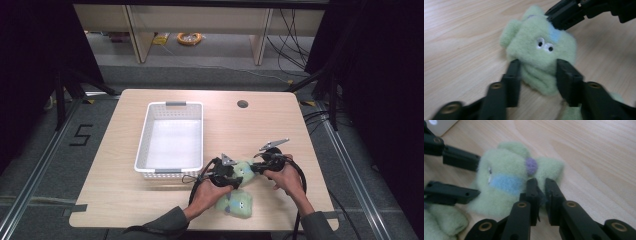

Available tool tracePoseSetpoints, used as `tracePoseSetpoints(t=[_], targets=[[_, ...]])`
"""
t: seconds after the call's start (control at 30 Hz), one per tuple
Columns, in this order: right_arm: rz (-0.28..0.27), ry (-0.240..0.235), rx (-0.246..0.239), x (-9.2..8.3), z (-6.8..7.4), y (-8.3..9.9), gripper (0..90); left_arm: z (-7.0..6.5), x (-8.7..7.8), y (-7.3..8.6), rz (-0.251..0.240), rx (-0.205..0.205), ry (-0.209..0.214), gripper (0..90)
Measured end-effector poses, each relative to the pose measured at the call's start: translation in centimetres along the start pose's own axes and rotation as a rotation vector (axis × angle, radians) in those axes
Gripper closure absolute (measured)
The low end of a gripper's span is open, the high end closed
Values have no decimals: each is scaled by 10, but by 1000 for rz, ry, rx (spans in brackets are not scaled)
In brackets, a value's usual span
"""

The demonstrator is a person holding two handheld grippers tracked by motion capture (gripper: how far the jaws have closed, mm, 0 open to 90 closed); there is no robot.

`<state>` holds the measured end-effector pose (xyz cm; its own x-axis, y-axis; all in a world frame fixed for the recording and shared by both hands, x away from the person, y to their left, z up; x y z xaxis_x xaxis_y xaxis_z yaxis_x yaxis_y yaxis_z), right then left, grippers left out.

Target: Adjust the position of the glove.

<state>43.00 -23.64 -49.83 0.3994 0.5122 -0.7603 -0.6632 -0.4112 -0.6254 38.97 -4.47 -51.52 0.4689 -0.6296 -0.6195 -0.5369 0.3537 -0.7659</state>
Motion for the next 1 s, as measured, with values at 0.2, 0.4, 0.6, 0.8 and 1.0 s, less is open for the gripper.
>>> tracePoseSetpoints(t=[0.2,0.4,0.6,0.8,1.0], targets=[[0,3,-30,-7,1,2,862,-1,-4,-1,-14,21,45,870],[-71,-11,-17,-18,0,4,865,8,-11,2,-18,2,56,898],[-82,-18,-24,-30,5,3,865,8,-24,-5,-47,18,65,898],[-88,12,-25,-28,6,6,865,8,-20,-5,-14,-5,33,643],[-66,26,-25,-24,2,9,863,-1,-8,-5,52,-20,32,393]])
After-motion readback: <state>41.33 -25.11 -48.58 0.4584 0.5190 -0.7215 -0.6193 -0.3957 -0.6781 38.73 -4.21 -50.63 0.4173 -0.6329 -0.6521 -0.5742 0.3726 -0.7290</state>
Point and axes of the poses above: each handheld gripper's, and its own axes: x roughly forward along the jaws, y roughly out of its underside, z roughly to its left, the point moved 1 cm from there along x, roughly forward along the jaws, and after that the axes turned 4 degrees about -z, right-handed, at the moved point
